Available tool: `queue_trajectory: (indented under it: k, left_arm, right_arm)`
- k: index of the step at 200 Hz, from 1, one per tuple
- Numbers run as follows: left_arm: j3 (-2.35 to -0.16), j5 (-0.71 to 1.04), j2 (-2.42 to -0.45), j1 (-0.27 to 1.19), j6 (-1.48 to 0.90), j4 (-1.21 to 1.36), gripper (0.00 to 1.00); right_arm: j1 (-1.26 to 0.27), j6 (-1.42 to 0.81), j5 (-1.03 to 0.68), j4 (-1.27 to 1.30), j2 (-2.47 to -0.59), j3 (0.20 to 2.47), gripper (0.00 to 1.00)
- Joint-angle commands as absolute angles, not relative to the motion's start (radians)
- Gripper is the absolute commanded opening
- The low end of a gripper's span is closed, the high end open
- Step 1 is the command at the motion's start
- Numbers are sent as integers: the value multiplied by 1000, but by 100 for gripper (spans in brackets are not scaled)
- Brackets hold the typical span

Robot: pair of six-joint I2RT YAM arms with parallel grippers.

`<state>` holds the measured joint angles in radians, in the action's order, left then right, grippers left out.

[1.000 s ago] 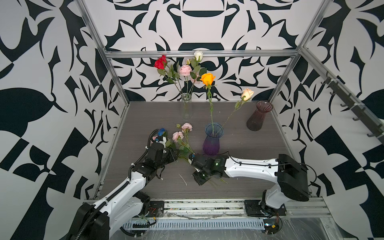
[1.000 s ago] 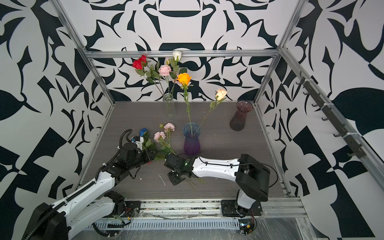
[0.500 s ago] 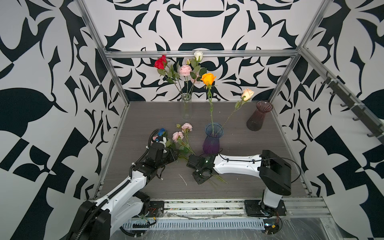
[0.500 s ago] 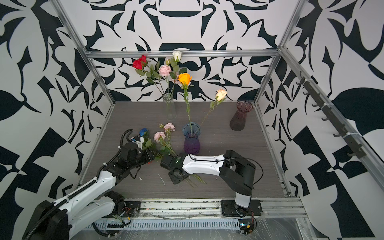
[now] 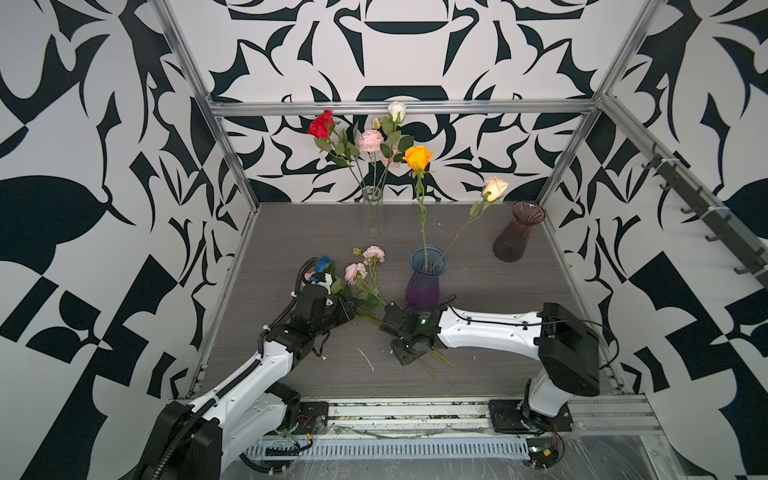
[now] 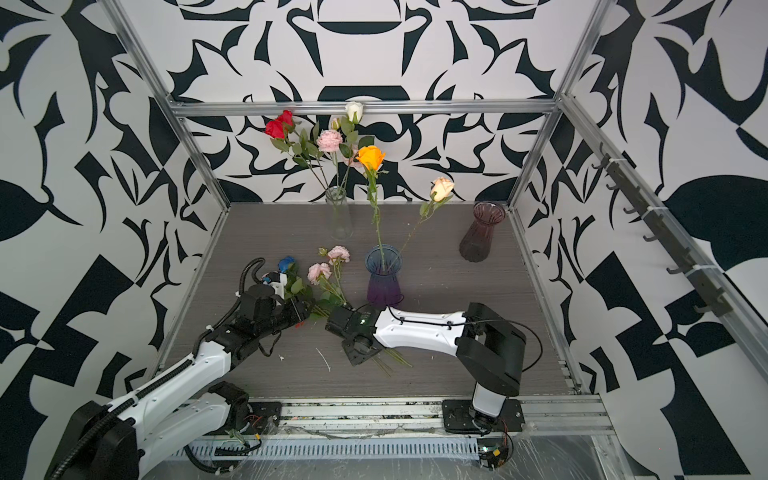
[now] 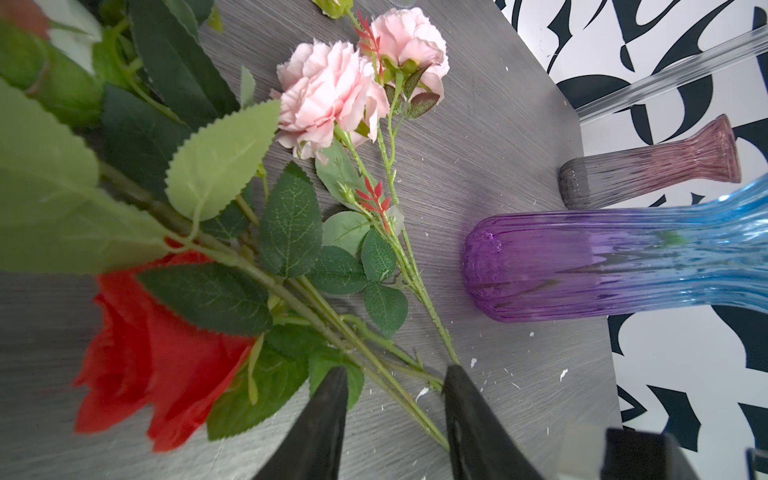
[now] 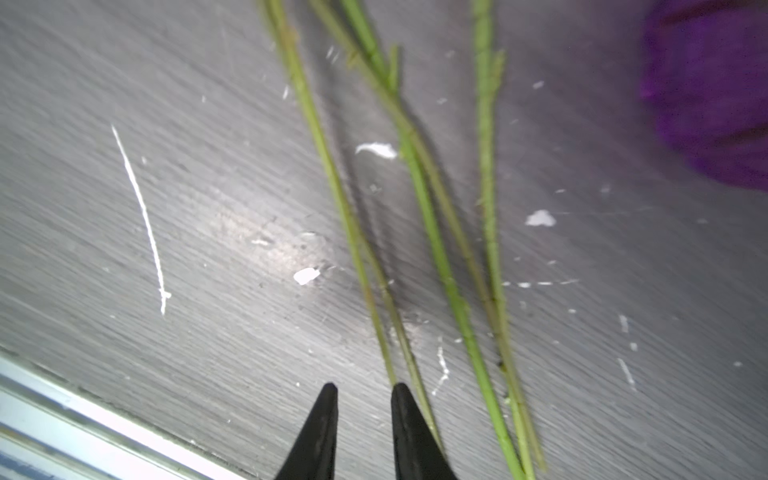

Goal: Arrange the flowers into the vase
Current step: 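Reach the right gripper to the flower stems and close on the blue rose stem, then lift the blue rose upright by its stem with the right gripper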

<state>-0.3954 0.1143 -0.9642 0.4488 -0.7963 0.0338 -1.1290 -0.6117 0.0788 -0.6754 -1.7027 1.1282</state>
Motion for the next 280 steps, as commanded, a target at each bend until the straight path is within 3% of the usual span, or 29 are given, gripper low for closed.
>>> queue_trajectory:
  k: [1, 53, 100, 128, 167, 195, 280]
  left_arm:
    - [-391, 125, -965, 442, -804, 49, 43]
    - [-388, 127, -967, 440, -805, 51, 43]
    - [-392, 142, -946, 437, -802, 44, 43]
    - [-380, 208, -827, 437, -824, 33, 44]
    - [-547, 426, -632, 440, -881, -243, 49]
    - [-608, 457, -474, 440, -965, -431, 50]
    - [-662, 402, -355, 442, -1132, -438, 54]
  right_arm:
    - [-1102, -632, 60, -668, -1717, 1126, 27]
    - [-1095, -614, 16, -670, -1761, 1146, 27]
    - [-1084, -595, -21, -655, -1777, 1149, 13]
    - [-1095, -596, 43, -676, -1741, 1149, 4]
    - [-1161, -614, 182, -709, -1598, 1126, 0]
    - [-1199, -585, 263, -713, -1447, 1123, 0]
    - [-1201, -483, 49, -676, -1112, 1192, 0]
